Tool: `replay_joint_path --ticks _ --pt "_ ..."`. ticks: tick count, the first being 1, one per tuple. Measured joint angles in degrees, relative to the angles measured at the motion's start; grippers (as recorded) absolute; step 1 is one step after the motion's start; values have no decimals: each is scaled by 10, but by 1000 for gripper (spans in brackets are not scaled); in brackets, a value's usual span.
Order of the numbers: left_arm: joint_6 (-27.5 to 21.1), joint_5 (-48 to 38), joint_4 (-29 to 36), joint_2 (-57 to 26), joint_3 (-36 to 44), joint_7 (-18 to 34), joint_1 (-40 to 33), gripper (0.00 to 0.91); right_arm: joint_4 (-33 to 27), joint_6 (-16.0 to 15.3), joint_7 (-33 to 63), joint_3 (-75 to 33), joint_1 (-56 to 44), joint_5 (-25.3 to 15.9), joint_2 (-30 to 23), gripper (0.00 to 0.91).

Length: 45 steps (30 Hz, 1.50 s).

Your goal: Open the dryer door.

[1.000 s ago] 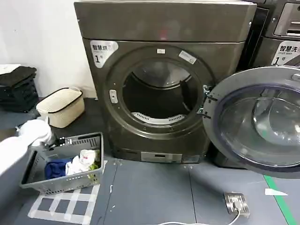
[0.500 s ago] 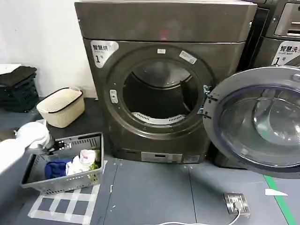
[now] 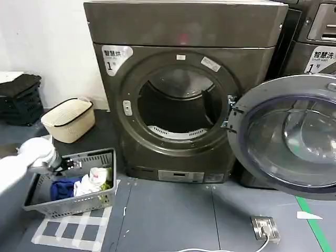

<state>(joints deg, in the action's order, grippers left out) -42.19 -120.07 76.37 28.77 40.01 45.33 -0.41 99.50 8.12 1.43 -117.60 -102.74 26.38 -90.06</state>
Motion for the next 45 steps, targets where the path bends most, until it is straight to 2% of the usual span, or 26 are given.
replay_joint_path --ticks 45 --pt "0 -24 17 -1 26 0 -14 907 -17 20 -13 -3 1 -3 -4 907"
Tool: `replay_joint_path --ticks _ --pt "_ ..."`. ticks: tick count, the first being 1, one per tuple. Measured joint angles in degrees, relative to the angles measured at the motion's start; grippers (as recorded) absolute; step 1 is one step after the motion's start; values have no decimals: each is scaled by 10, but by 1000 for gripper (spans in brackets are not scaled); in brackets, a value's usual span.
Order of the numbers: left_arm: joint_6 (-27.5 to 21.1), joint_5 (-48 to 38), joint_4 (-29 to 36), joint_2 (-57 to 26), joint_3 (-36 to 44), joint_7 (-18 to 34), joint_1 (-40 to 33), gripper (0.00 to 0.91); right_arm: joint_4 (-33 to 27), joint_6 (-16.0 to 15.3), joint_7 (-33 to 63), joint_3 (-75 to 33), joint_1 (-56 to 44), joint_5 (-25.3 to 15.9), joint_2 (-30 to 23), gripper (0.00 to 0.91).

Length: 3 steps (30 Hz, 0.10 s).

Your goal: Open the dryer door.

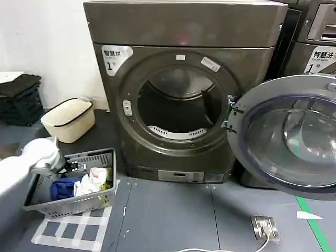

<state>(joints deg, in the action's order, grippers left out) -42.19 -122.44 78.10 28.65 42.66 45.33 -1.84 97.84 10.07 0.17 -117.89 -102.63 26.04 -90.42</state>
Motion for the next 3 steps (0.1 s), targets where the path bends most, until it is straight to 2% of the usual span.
replay_joint_path --ticks 3 --pt "0 -1 0 -1 -1 0 0 907 0 0 -1 0 0 -1 0 907"
